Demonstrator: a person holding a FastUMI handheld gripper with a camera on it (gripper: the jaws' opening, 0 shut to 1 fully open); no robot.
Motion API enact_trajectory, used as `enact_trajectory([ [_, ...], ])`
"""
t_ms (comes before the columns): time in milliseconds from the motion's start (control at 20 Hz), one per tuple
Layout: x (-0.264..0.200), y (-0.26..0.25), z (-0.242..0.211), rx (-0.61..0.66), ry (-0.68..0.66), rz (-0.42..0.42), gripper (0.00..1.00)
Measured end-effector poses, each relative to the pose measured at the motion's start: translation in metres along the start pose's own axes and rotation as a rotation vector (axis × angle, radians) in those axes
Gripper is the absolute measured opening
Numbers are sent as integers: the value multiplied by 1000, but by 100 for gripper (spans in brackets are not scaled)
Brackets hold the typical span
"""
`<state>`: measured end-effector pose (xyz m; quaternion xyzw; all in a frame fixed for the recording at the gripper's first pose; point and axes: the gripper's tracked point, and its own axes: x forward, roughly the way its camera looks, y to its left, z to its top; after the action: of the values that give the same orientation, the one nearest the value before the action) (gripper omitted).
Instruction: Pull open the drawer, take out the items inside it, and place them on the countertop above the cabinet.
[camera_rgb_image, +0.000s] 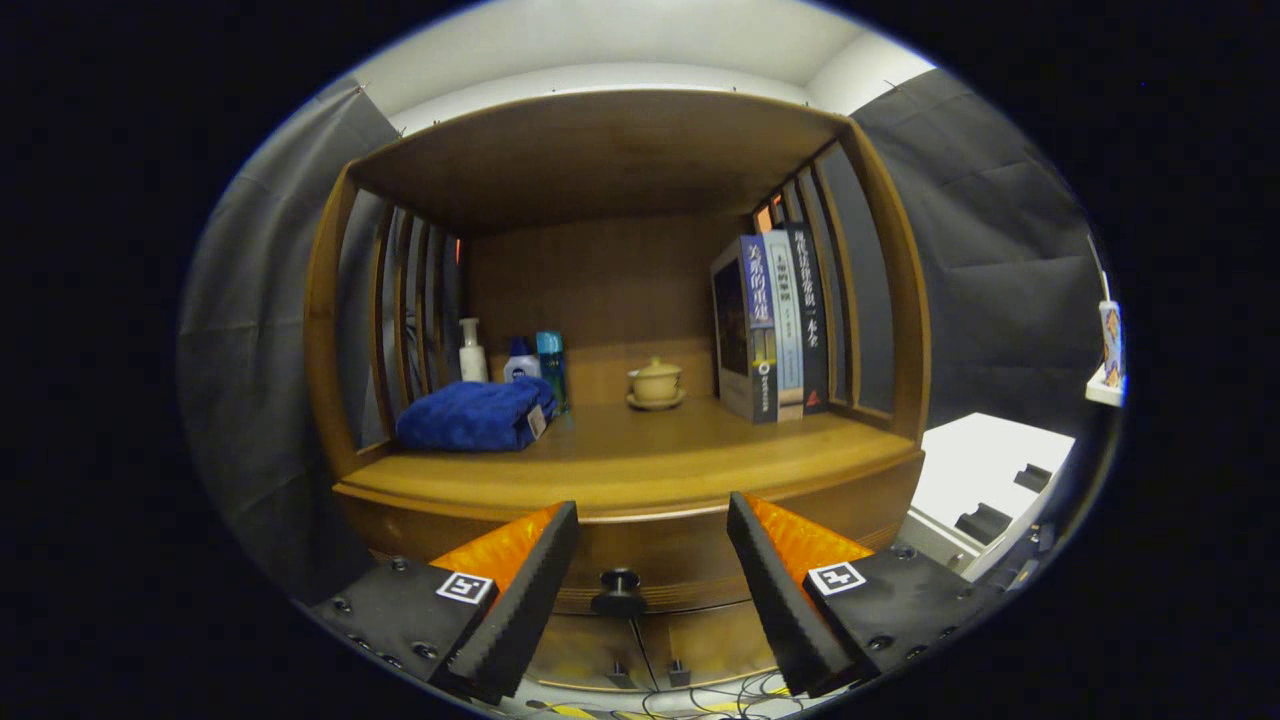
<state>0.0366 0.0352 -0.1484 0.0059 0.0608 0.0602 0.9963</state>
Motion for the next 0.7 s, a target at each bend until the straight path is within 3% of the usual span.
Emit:
enact_trajectory([
  [250, 20, 4, -49, 22, 80, 14, 99],
  [700, 39, 15, -94, 28, 172, 58, 59],
])
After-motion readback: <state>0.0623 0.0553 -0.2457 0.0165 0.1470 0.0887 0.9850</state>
